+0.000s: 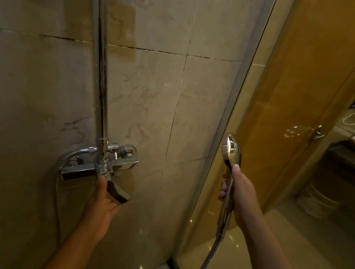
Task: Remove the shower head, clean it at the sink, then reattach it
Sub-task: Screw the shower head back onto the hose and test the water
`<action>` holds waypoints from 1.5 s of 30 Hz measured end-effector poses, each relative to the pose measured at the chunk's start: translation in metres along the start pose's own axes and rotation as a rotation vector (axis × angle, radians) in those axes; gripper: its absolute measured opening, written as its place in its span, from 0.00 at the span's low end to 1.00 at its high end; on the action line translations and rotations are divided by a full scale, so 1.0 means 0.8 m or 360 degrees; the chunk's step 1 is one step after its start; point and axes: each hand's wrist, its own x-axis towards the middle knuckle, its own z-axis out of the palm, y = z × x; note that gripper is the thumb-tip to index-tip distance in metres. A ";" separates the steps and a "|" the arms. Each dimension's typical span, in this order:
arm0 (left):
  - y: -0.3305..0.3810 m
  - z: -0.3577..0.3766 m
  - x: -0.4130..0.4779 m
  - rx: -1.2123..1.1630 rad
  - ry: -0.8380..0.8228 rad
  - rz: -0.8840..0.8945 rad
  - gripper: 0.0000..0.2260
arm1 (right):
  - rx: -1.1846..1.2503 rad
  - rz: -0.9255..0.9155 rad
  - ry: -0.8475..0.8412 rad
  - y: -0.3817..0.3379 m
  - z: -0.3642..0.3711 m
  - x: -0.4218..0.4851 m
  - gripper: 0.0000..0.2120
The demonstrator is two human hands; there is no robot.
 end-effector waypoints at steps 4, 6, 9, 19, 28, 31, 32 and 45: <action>0.005 -0.008 0.007 -0.0021 -0.0013 -0.0104 0.48 | -0.0029 -0.0034 -0.0043 0.004 0.005 0.000 0.22; 0.007 -0.013 0.011 -0.0008 -0.0080 -0.0156 0.49 | -0.0026 -0.0029 -0.0029 0.007 0.009 0.000 0.22; 0.006 -0.016 0.015 0.0043 -0.0119 -0.0178 0.44 | -0.0020 -0.0050 -0.0022 0.006 0.015 0.002 0.22; 0.003 -0.022 0.021 0.0065 -0.0173 -0.0187 0.44 | -0.0093 -0.0158 0.0092 0.005 0.013 0.002 0.21; 0.003 -0.024 0.020 0.0183 -0.0228 -0.0165 0.47 | -0.0172 -0.0213 0.0155 0.009 -0.007 0.002 0.20; 0.005 -0.025 0.020 0.0209 -0.0225 -0.0165 0.46 | -0.0193 -0.0182 0.0111 0.006 -0.013 0.013 0.20; 0.006 -0.025 0.020 0.0219 -0.0225 -0.0175 0.47 | -0.0204 -0.0169 0.0077 0.003 -0.015 0.018 0.20; 0.014 -0.029 0.018 0.0268 -0.0217 -0.0229 0.55 | -0.0386 -0.0081 -0.0490 -0.019 -0.027 0.061 0.21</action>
